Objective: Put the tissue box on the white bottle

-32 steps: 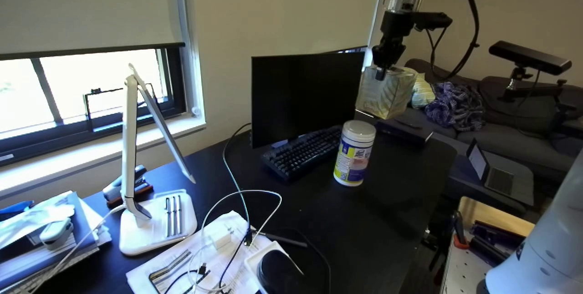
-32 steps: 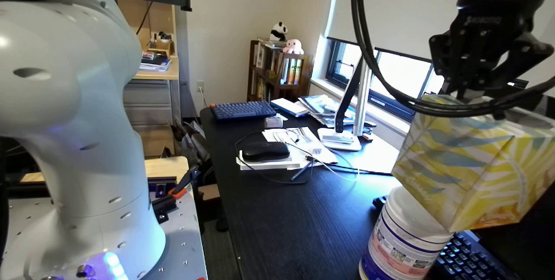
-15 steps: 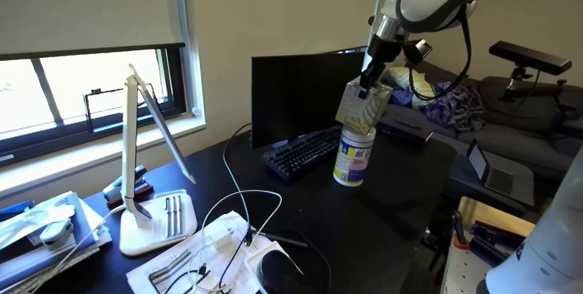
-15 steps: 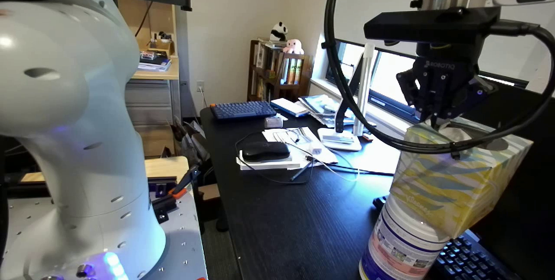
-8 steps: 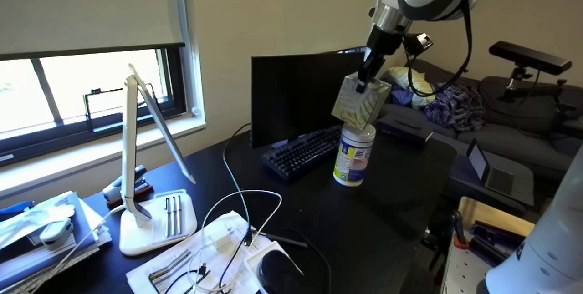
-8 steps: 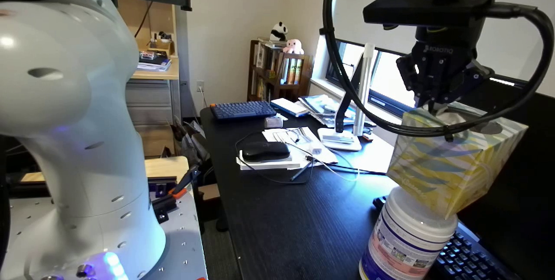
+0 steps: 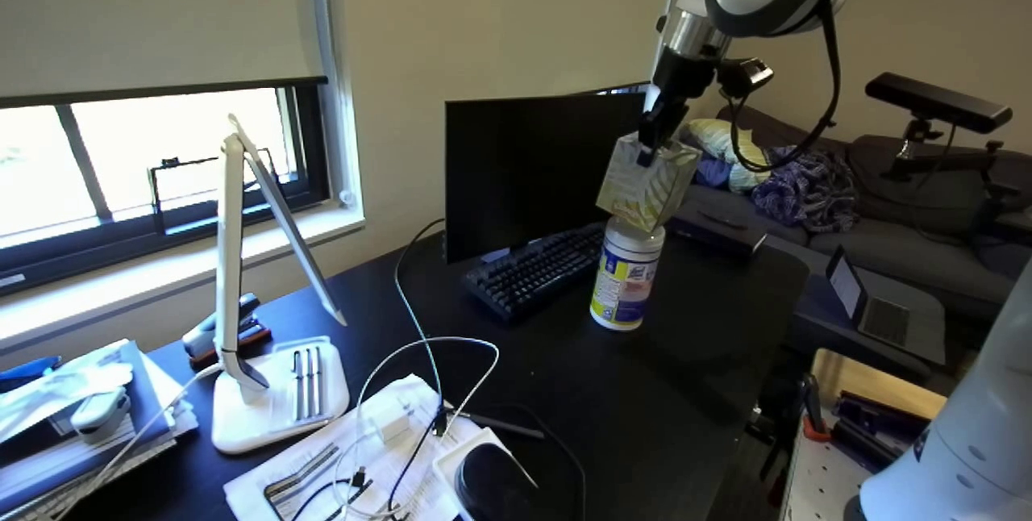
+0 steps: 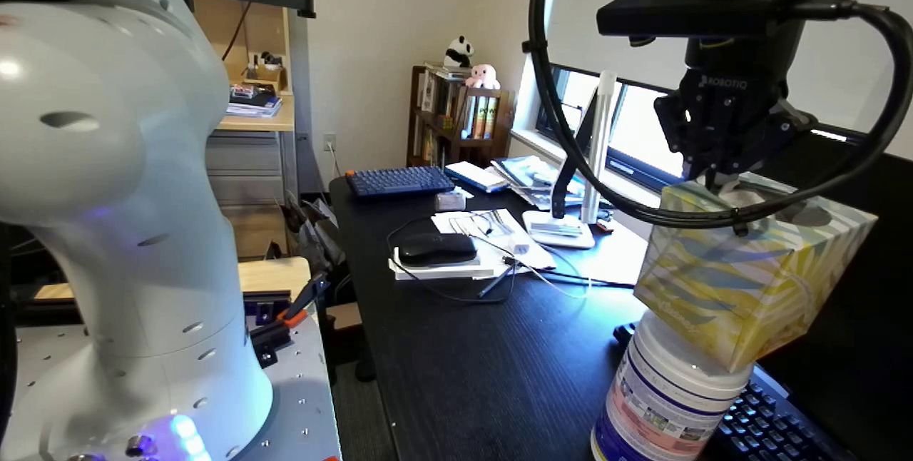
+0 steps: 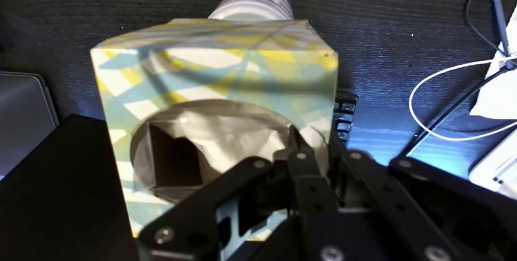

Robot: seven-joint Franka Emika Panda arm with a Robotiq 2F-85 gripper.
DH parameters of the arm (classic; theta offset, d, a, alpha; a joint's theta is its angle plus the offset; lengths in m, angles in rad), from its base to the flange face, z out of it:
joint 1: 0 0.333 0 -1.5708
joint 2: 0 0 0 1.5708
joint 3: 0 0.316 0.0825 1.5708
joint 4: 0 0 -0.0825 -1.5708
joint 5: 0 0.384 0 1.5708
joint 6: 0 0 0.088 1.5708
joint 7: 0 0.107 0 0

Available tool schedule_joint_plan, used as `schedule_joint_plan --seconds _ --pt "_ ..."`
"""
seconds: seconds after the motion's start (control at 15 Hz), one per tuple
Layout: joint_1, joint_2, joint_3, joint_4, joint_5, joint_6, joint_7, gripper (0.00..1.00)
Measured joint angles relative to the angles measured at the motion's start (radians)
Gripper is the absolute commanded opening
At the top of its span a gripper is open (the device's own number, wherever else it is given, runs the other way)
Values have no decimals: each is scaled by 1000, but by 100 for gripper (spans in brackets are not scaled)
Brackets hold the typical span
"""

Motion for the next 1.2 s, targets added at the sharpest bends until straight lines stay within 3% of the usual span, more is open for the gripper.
schedule_joint_plan --seconds 0.47,1.2 --pt "-1 17 4 0 -6 -59 3 3" --pt "-12 65 3 26 -6 -60 3 3"
